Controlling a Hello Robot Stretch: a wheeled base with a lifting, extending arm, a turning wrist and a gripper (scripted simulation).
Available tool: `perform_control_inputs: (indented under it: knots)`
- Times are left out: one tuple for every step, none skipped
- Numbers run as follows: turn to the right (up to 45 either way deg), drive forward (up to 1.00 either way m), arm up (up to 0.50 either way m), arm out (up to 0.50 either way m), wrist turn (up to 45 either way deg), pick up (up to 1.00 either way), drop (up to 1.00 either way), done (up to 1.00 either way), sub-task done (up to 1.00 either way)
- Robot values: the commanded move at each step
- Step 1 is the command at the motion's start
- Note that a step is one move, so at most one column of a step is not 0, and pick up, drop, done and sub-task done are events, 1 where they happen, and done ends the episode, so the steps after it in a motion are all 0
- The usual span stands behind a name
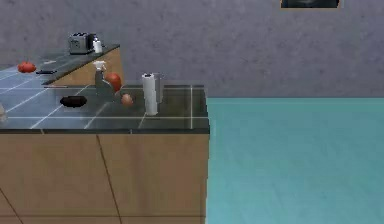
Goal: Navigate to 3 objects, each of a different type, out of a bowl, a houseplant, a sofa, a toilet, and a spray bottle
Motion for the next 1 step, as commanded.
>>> perform_control_inputs:
  knots:
    - [0.0, 0.20, 0.00, 0.00, 0.0, 0.00, 0.00, 0.00, 0.00]
